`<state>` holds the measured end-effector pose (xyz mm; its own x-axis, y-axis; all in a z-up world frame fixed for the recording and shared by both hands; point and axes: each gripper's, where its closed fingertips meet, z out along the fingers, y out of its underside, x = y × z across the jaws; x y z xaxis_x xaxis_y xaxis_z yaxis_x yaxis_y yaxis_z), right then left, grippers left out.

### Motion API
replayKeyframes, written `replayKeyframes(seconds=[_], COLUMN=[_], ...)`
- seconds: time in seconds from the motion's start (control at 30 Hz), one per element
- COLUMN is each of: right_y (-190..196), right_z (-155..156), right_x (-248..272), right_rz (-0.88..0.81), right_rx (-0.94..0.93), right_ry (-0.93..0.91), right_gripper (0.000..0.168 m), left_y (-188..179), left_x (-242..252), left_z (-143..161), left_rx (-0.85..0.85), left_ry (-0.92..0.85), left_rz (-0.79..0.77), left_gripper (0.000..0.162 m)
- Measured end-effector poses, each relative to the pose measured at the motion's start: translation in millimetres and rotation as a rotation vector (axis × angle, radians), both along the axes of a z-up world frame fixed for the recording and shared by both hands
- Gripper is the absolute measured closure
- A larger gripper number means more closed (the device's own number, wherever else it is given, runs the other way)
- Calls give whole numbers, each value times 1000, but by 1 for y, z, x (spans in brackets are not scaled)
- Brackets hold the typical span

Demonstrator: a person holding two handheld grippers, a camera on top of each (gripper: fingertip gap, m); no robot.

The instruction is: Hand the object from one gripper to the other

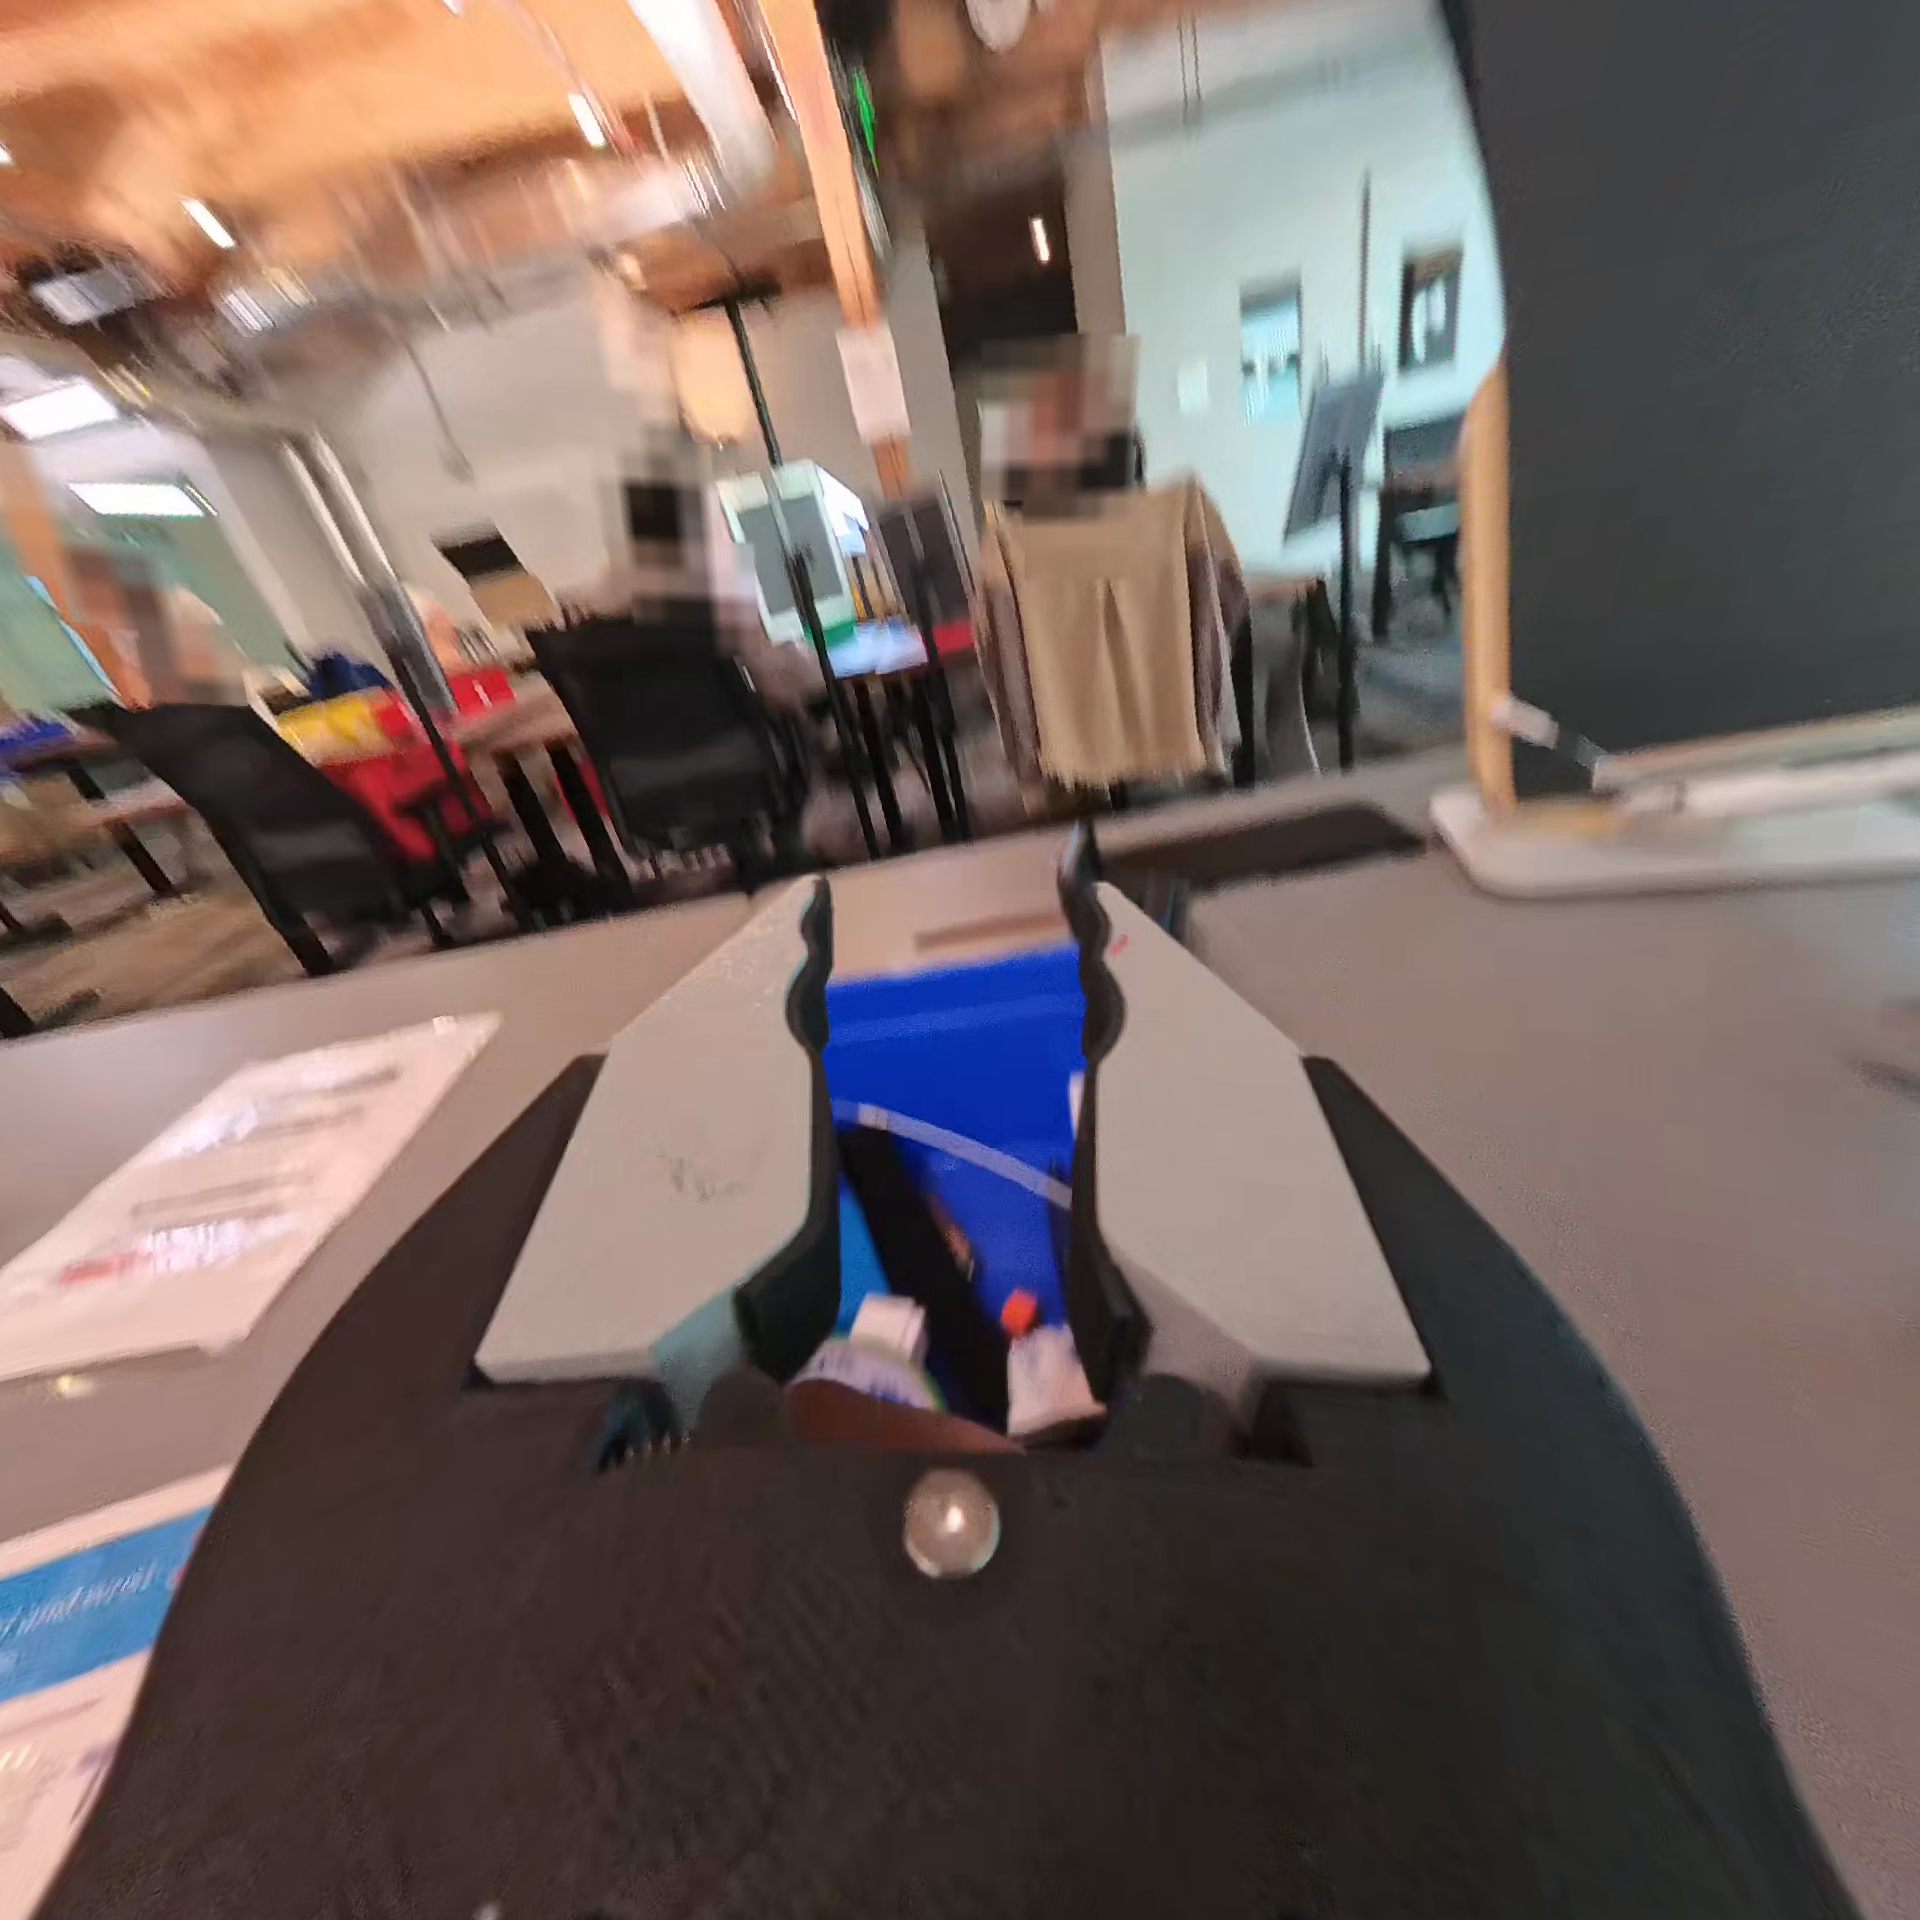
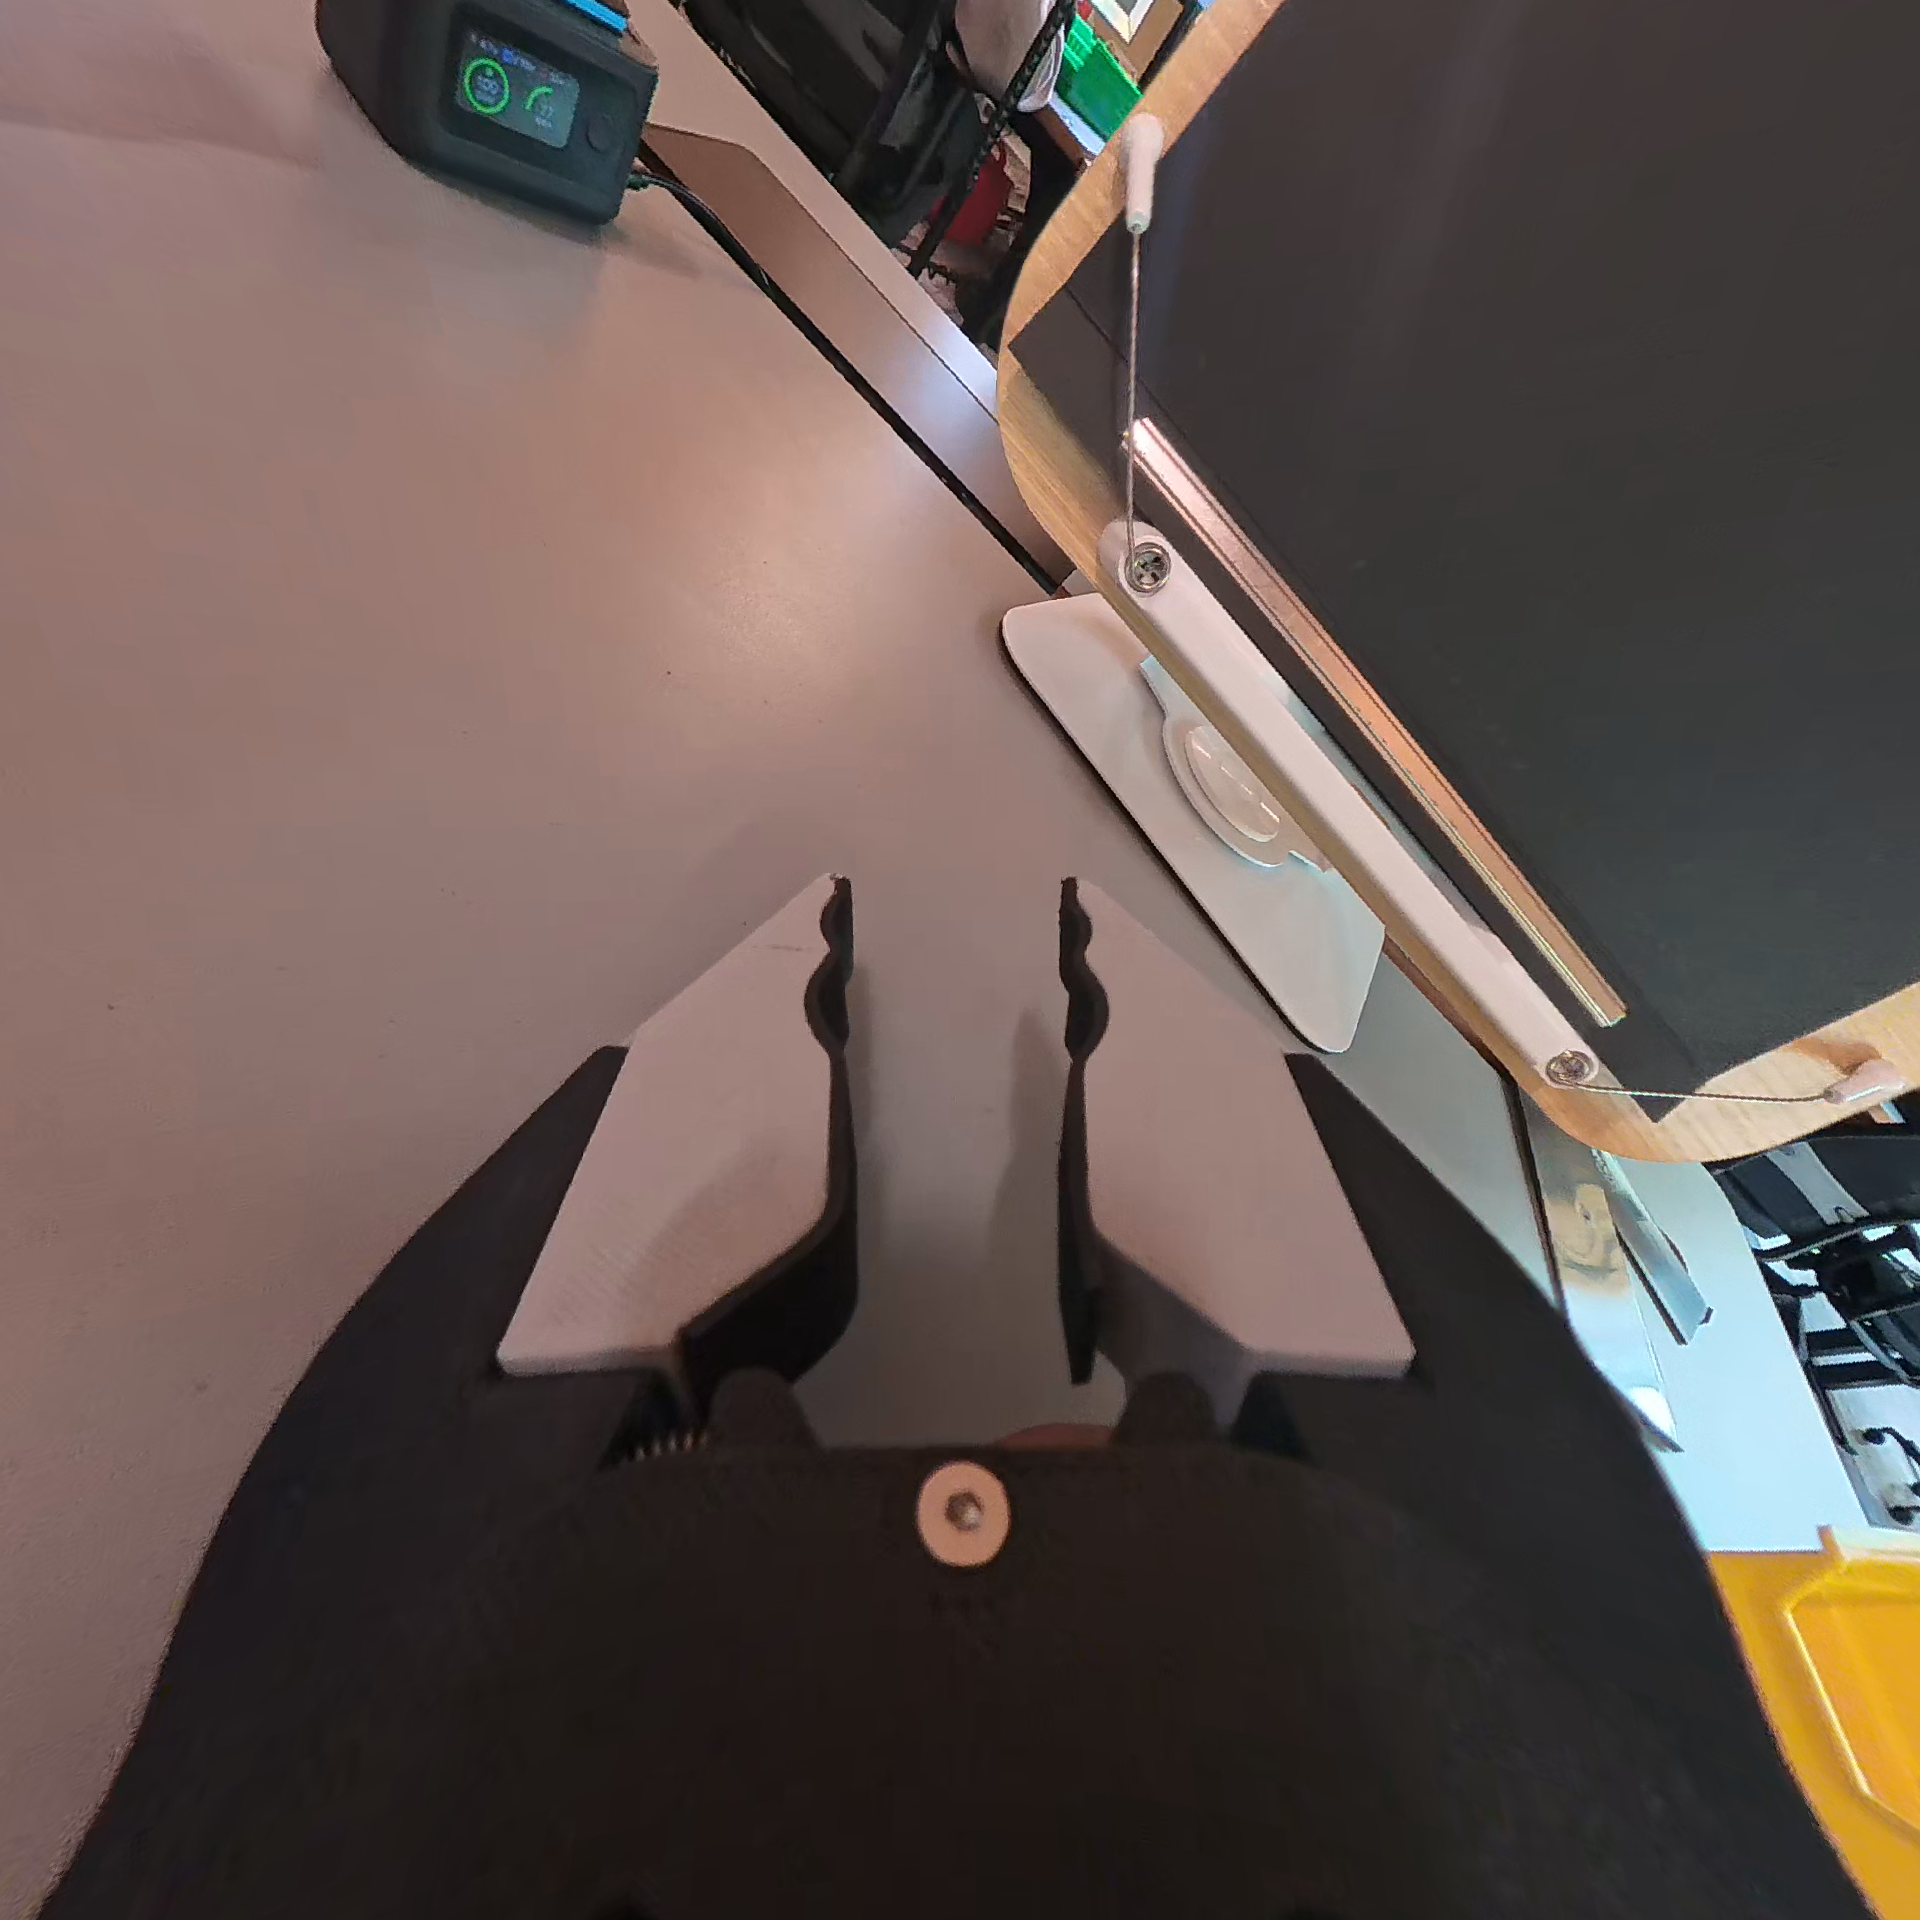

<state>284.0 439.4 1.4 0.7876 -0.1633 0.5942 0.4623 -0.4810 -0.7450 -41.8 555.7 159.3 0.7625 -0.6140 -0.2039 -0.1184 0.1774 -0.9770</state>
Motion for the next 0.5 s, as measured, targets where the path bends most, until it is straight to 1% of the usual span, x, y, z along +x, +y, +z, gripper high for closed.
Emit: replayKeyframes(seconds=[0.07, 0.17, 0.3, 0.43, 0.5], right_y=[0, 1, 1, 1, 1], right_z=[-1, -2, -2, -3, -4], right_x=[0, 0, 1, 1, 1], right_rz=[-3, -5, -8, -11, -13], right_rx=[-5, -15, -17, -22, -26], right_ry=[-10, -19, -21, -29, -36], right_gripper=[131, 132, 132, 133, 134], left_y=[14, 25, 33, 19, 16], left_x=[-13, -36, -56, -48, -41], left_z=[-30, -60, -75, -106, -118], left_rx=[-129, -257, -312, -396, -414], left_ry=[96, 159, 191, 348, 402], left_rz=[-46, -82, -71, -155, -169], left_gripper=[116, 114, 116, 114, 115])
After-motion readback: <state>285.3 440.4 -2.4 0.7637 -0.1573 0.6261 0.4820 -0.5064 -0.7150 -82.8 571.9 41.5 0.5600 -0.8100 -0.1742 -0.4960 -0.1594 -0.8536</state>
